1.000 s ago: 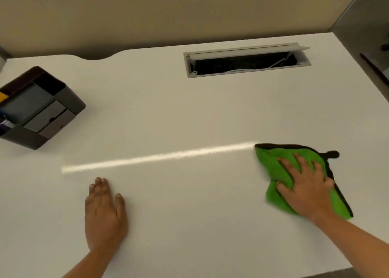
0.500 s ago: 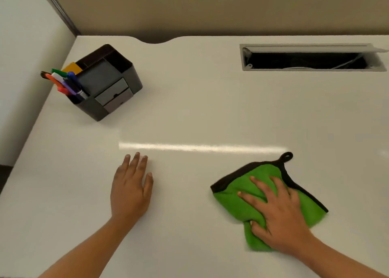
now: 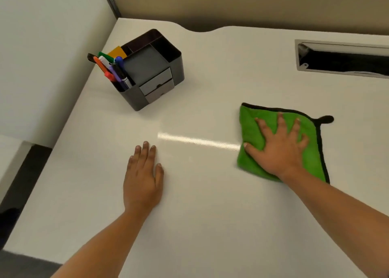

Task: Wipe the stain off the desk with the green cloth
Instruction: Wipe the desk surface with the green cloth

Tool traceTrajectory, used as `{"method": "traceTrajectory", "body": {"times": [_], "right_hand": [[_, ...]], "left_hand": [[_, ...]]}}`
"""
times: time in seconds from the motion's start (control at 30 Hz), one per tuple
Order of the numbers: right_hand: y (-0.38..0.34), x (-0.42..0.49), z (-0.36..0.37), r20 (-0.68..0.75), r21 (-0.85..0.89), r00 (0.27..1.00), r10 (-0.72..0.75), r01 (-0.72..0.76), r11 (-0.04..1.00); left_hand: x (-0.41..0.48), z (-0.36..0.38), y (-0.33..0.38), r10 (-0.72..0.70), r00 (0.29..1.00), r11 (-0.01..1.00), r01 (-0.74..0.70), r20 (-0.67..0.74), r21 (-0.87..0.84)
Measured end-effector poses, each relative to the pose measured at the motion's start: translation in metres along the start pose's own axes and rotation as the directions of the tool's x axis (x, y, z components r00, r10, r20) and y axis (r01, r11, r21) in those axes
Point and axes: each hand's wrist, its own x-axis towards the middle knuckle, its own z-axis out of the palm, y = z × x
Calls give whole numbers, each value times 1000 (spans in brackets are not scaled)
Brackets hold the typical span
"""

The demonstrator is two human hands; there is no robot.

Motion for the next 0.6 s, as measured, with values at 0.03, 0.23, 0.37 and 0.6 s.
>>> {"method": "traceTrajectory", "body": {"times": [0.03, 0.23, 0.37, 0.6], "right_hand": [[-26, 3, -1, -5, -1, 997, -79, 79, 997], [-94, -84, 16, 24, 28, 823, -568, 567, 823], [-63, -102, 20, 65, 63, 676, -734, 732, 679], [-99, 9, -3, -36, -22, 924, -380, 379, 925]], "left_hand": [[0, 1, -1, 0, 1000, 1000, 0, 1, -6], [0, -3, 1, 8, 1000, 1000, -8, 9, -30], [0, -4, 1, 0, 1000, 999, 0, 0, -55], [0, -1, 0, -11, 1000, 997, 10, -13, -80]]}}
